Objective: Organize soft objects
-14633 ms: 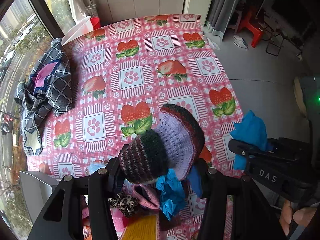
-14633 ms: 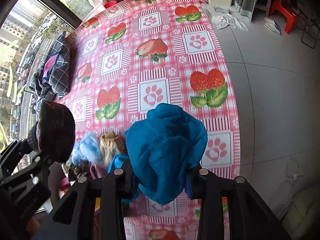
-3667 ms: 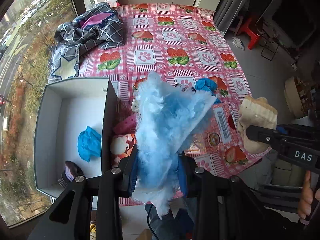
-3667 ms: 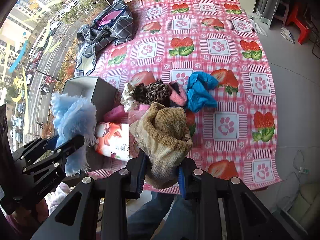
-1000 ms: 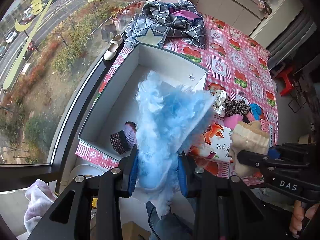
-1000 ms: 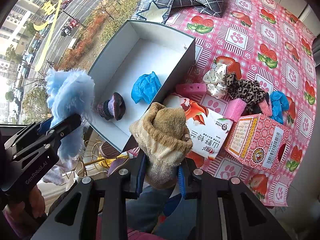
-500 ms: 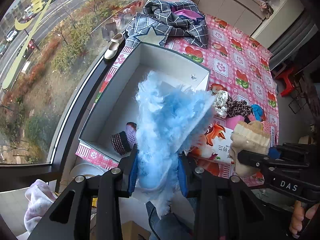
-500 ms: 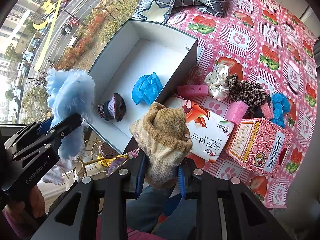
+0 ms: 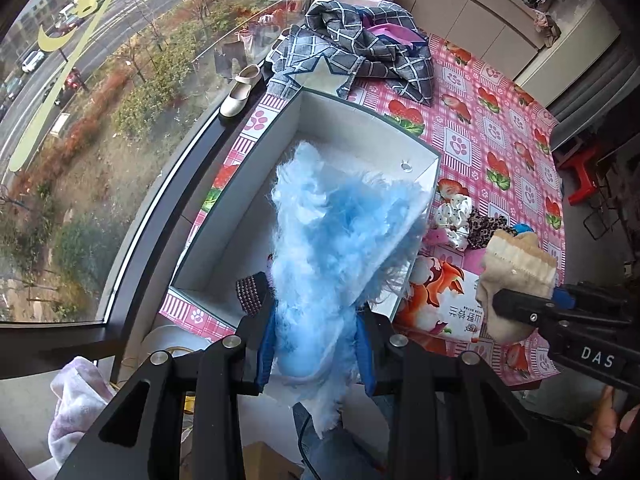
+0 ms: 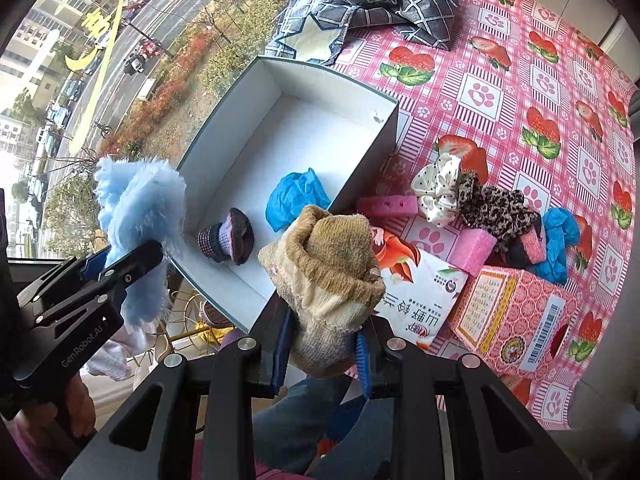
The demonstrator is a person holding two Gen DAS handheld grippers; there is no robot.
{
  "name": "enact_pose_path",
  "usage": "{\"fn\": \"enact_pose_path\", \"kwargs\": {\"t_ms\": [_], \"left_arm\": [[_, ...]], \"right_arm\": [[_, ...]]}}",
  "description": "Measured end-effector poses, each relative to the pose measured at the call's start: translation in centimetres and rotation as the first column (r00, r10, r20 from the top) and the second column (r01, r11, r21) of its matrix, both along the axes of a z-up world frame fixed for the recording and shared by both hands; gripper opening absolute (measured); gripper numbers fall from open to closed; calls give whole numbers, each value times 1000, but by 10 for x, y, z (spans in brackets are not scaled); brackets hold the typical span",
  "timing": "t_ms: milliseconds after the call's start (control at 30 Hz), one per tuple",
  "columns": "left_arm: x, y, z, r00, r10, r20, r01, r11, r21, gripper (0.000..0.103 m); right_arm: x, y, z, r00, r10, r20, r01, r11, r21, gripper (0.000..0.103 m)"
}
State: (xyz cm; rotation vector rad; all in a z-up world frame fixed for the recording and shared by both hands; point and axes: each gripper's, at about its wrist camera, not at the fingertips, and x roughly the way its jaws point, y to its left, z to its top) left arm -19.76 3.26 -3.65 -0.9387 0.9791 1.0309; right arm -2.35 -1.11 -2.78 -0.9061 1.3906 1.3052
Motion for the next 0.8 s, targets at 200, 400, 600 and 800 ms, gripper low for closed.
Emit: {"fn": "enact_pose_path", "kwargs": {"t_ms": [200, 400, 600, 800], "left_arm": [[-1, 12, -10, 1000, 13, -13, -13, 1000, -24, 37], [1, 19, -21, 1000, 14, -16, -15, 998, -59, 37], [1, 24, -29, 999, 19, -32, -22, 997, -76, 38], [1, 25, -32, 999, 21, -37, -24, 997, -75, 52]], "right_arm": [[-2, 18, 1, 1000, -3, -5, 3, 1000, 9, 28], [-14, 35, -1, 1000, 21, -18, -21, 1000, 8, 28], [-27, 49, -7, 999, 47, -23, -47, 999, -2, 28], [-32, 62, -7, 998, 53, -15, -53, 999, 5, 28]]}}
